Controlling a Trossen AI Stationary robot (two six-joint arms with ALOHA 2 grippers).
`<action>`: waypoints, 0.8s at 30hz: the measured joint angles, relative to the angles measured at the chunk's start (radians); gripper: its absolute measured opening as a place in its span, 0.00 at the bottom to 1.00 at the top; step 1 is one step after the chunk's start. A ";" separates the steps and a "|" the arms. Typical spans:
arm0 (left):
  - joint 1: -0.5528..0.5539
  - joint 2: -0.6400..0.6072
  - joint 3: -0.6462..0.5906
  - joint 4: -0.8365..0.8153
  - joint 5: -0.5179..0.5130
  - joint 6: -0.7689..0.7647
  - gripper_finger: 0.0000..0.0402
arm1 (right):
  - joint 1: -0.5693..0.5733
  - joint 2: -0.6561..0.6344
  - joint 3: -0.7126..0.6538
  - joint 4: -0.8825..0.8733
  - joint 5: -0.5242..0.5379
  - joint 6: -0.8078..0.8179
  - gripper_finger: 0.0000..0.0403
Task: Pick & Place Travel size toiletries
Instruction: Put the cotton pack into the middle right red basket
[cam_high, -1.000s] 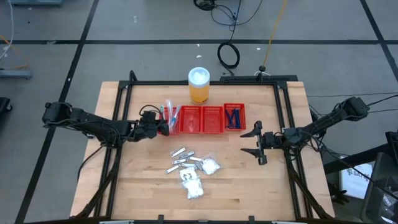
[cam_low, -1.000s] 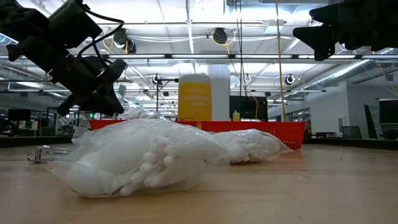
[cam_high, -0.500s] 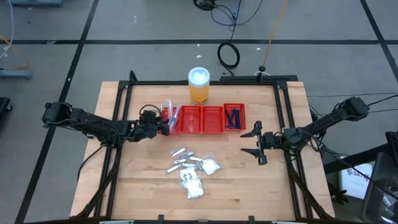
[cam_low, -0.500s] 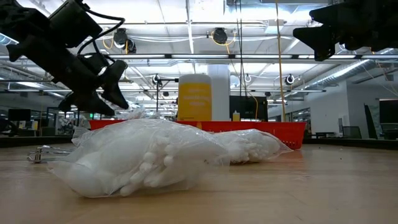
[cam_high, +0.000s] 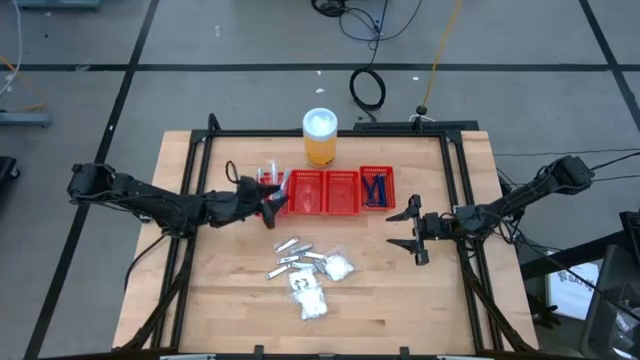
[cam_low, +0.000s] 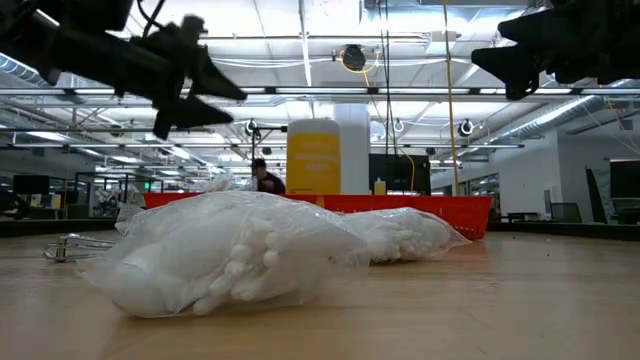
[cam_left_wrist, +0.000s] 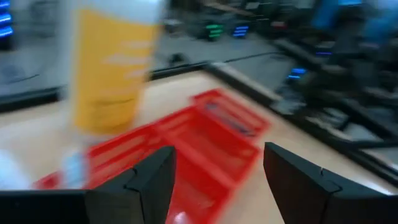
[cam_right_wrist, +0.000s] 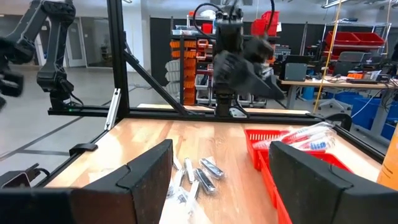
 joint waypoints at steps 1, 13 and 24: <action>-0.008 0.000 0.000 0.029 0.029 0.030 0.59 | 0.000 0.000 0.000 -0.005 0.000 0.000 0.62; -0.050 0.014 0.000 0.043 0.075 0.036 0.60 | 0.000 0.002 0.000 -0.009 0.000 0.000 0.62; -0.036 0.064 0.000 0.040 0.095 -0.040 0.60 | 0.001 0.034 0.000 -0.007 -0.003 0.050 0.62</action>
